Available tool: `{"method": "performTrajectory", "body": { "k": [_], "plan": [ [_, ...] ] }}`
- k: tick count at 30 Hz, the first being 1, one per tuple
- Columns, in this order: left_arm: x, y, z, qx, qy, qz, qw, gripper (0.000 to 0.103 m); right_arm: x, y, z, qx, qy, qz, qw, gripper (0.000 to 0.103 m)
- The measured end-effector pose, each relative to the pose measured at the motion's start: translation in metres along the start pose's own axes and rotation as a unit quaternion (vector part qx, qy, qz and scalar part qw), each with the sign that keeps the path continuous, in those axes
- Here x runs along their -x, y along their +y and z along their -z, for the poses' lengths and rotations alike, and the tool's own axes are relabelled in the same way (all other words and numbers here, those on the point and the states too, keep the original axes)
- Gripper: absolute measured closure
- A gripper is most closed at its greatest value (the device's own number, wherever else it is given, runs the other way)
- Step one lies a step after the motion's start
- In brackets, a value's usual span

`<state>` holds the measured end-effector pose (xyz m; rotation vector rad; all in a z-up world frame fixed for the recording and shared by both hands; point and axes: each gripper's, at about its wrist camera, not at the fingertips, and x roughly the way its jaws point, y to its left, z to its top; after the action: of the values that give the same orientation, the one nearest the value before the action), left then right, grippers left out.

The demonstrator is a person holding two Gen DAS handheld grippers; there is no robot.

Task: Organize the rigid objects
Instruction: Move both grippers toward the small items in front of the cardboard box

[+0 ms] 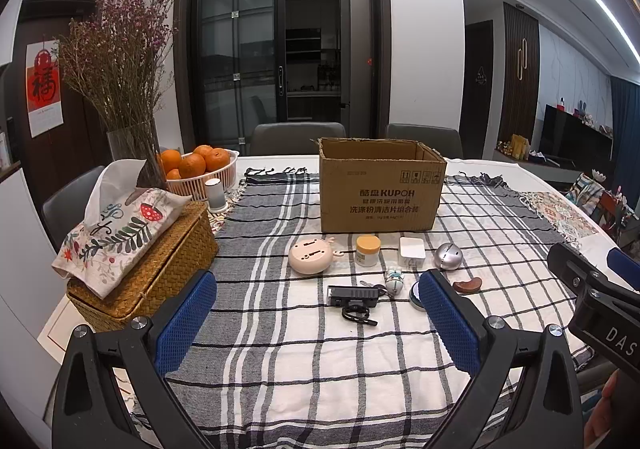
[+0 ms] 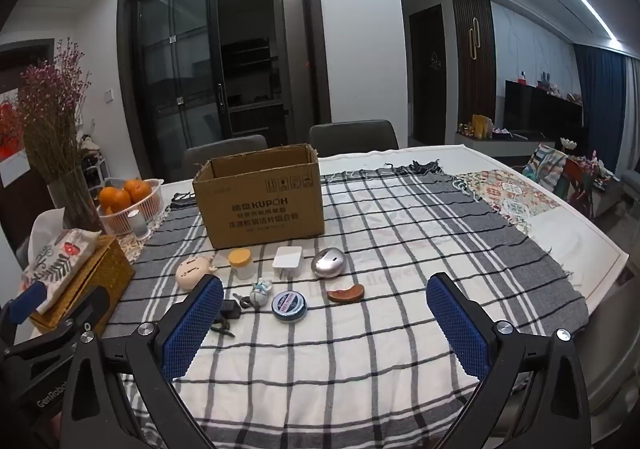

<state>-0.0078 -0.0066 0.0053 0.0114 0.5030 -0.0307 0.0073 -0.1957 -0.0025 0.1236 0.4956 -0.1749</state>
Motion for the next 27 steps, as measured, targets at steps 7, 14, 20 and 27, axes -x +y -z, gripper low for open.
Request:
{"method": "performTrajectory", "body": {
  "k": [7,14,20,27],
  "plan": [
    [0.0001,0.0001,0.0001,0.0,0.0,0.0,1.0,0.0,0.0,-0.0003,0.0,-0.004,-0.004,-0.003,1.0,0.0],
    [0.0003,0.0003,0.0005,0.0,0.001,0.0,1.0,0.0,0.0002,-0.0002,0.0,-0.003,-0.005,-0.003,1.0,0.0],
    [-0.0005,0.0001,0.0007,-0.001,0.002,0.0,1.0,0.0,-0.0001,-0.0002,0.0002,-0.003,-0.005,-0.003,1.0,0.0],
    [-0.0021,-0.0006,0.0012,-0.002,0.005,0.001,1.0,0.0,-0.0004,0.0001,0.0009,-0.003,-0.004,-0.004,1.0,0.0]
  ]
}}
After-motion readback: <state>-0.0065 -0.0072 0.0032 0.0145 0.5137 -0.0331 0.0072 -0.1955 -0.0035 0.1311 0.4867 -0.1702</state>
